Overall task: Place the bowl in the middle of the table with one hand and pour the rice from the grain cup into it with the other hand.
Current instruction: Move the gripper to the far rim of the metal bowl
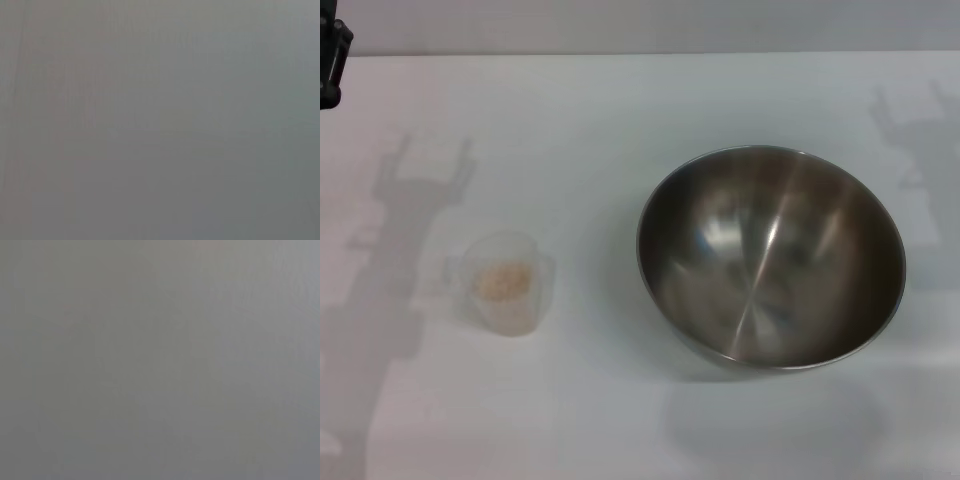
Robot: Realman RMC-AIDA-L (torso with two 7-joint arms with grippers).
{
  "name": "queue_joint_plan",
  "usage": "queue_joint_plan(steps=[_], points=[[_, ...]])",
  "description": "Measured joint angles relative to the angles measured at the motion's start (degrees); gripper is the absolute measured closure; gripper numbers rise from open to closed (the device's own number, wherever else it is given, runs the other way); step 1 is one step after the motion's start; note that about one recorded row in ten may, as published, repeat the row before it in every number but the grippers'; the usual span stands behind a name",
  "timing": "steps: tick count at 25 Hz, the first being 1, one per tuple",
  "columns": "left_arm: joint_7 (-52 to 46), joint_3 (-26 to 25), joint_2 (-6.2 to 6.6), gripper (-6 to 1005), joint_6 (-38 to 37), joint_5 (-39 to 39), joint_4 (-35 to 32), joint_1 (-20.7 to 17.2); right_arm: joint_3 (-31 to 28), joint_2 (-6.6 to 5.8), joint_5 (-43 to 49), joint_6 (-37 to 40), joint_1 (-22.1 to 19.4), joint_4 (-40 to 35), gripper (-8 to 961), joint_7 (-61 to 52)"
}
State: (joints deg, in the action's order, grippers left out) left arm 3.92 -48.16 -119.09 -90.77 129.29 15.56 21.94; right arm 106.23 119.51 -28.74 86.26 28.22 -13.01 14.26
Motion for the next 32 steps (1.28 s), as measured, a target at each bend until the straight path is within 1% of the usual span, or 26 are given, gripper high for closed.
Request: queue_joint_plan(steps=[8, 14, 20, 22, 25, 29, 32], points=[[0.0, 0.0, 0.00, 214, 0.0, -0.2, 0.0, -0.2, 0.5, -0.16, 0.5, 0.7, 0.1, 0.2, 195, 1.1], [0.0, -0.3, 0.00, 214, 0.0, -0.3, 0.0, -0.3, 0.7, -0.19, 0.5, 0.7, 0.3, 0.0, 195, 6.0], [0.0, -0.4, 0.02, 214, 0.0, -0.3, 0.0, -0.1, 0.7, -0.14, 0.5, -1.5, 0.5, -1.0, 195, 7.4], [0.0, -0.4, 0.05, 214, 0.0, -0.3, 0.0, 0.0, 0.5, -0.14, 0.3, -6.0, 0.2, -3.7, 195, 6.6], [0.0, -0.4, 0.15, 214, 0.1, -0.3, -0.2, 0.0, 0.3, -0.16, 0.2, -14.4, -0.8, -10.3, 196, 5.3], [0.0, -0.5, 0.17, 214, 0.1, -0.3, -0.3, 0.0, -0.1, -0.19, 0.0, -29.1, -2.9, -21.2, 196, 2.6], [0.0, -0.6, 0.21, 215, 0.1, -0.3, -0.5, 0.0, -0.6, -0.08, -0.1, -42.8, -5.7, -32.4, 196, 1.9]])
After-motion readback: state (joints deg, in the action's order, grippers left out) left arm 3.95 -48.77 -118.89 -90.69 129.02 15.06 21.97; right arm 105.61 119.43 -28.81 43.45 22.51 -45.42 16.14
